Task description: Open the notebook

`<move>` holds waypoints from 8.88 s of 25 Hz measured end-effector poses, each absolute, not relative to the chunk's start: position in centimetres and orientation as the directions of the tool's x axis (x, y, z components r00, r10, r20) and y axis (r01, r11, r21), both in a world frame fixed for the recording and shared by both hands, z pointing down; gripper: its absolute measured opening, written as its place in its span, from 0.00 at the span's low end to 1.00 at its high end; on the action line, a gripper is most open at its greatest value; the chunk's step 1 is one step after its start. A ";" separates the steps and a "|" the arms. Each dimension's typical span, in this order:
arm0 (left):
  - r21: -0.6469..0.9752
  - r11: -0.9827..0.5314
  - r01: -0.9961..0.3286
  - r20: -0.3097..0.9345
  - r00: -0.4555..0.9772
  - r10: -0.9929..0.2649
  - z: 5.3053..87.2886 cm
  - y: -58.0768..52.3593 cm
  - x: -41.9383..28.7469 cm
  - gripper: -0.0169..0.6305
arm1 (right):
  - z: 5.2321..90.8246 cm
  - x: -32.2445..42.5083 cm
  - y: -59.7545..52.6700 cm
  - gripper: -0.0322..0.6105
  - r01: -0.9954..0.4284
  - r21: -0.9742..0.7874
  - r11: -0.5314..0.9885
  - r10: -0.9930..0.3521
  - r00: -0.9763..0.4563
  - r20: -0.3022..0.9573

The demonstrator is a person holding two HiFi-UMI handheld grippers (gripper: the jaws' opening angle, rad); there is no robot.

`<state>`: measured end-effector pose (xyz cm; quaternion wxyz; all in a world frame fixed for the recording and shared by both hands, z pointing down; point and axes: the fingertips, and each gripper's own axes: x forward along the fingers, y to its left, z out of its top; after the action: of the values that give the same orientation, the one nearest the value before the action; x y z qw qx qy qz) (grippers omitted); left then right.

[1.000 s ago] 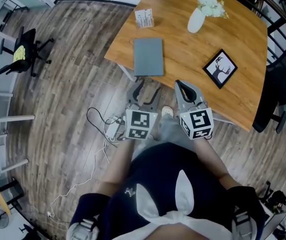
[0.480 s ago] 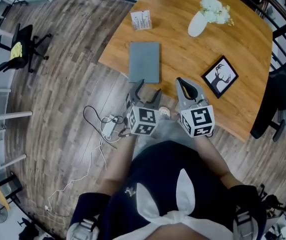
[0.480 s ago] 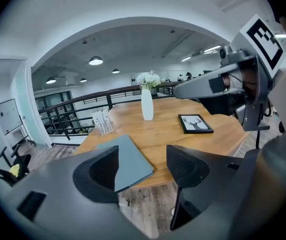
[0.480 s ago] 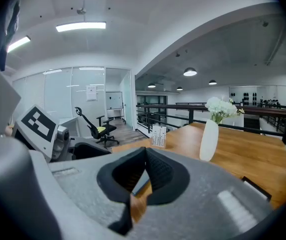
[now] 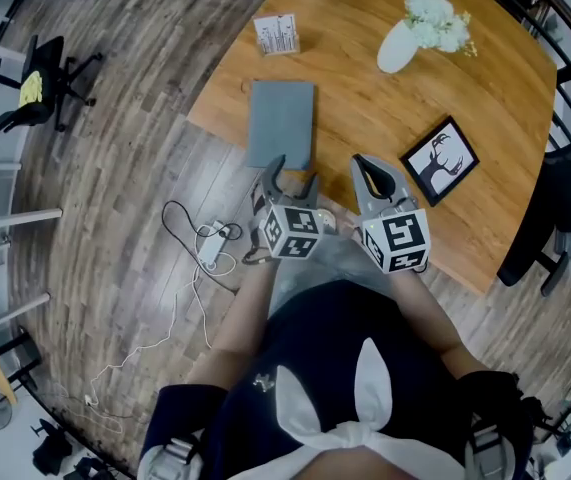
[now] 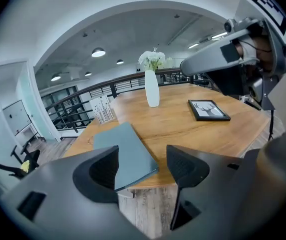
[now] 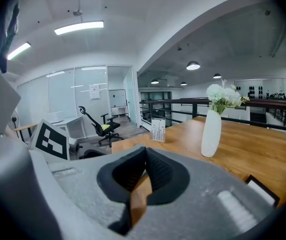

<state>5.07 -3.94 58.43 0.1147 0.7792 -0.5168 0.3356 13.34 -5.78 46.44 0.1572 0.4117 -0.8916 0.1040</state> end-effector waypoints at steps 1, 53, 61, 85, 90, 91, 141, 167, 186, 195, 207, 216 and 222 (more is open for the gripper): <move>-0.175 -0.437 -0.882 0.648 0.231 -0.726 58.9 -4.1 5.2 0.48 | 46.6 13.4 -5.9 0.05 -0.764 -0.058 0.643 -0.698 -0.616 0.367; -0.130 -0.489 -0.863 0.812 0.190 -0.552 65.6 -5.4 6.4 0.10 | 50.1 13.7 -8.2 0.05 -0.746 -0.163 0.646 -0.643 -0.646 0.411; -0.069 -0.476 -0.876 0.804 0.234 -0.547 64.5 -5.5 6.2 0.09 | 49.8 13.5 -8.6 0.05 -0.755 -0.166 0.634 -0.654 -0.639 0.405; 0.044 -0.512 -0.858 0.786 0.346 -0.513 61.5 -5.4 5.4 0.08 | 48.6 12.6 -9.3 0.05 -0.811 -0.161 0.563 -0.715 -0.575 0.398; 0.066 -0.535 -0.842 0.774 0.381 -0.505 60.6 -5.6 5.0 0.08 | 48.4 11.9 -9.6 0.05 -0.828 -0.163 0.537 -0.733 -0.553 0.395; 0.071 -0.539 -0.839 0.773 0.388 -0.502 60.4 -5.5 4.9 0.07 | 48.3 11.8 -9.6 0.05 -0.831 -0.164 0.531 -0.737 -0.549 0.394; 0.153 -0.556 -0.817 0.643 0.510 -0.572 51.6 -5.9 -4.6 0.06 | 47.4 1.9 -9.3 0.05 -0.834 -0.181 0.521 -0.743 -0.547 0.385; 0.129 -0.420 -0.898 0.634 0.400 -0.661 50.9 -7.0 -11.0 0.06 | 47.5 -0.6 -9.4 0.05 -0.801 -0.176 0.572 -0.706 -0.590 0.391; 0.132 -0.340 -0.931 0.640 0.342 -0.688 51.2 -7.6 -13.9 0.06 | 48.0 -1.3 -9.7 0.05 -0.791 -0.176 0.586 -0.691 -0.601 0.401; 0.138 -0.307 -0.942 0.640 0.322 -0.698 51.4 -7.9 -15.3 0.06 | 48.2 -1.8 -9.9 0.05 -0.786 -0.177 0.592 -0.684 -0.607 0.405; 0.148 -0.266 -0.953 0.646 0.297 -0.704 51.9 -8.0 -17.1 0.06 | 48.3 -2.5 -10.0 0.05 -0.784 -0.169 0.597 -0.678 -0.605 0.417; 0.132 -0.226 -0.965 0.655 0.257 -0.711 53.0 -8.1 -19.5 0.06 | 48.5 -3.1 -10.1 0.05 -0.786 -0.163 0.597 -0.676 -0.602 0.426; 0.127 -0.209 -0.970 0.662 0.239 -0.710 53.7 -8.3 -20.7 0.06 | 48.6 -3.7 -10.2 0.05 -0.787 -0.162 0.595 -0.674 -0.599 0.432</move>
<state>-20.73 -8.28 53.70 0.2702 0.7394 -0.5680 0.2401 -3.74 -10.16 48.62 0.1653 0.4162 -0.8777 0.1707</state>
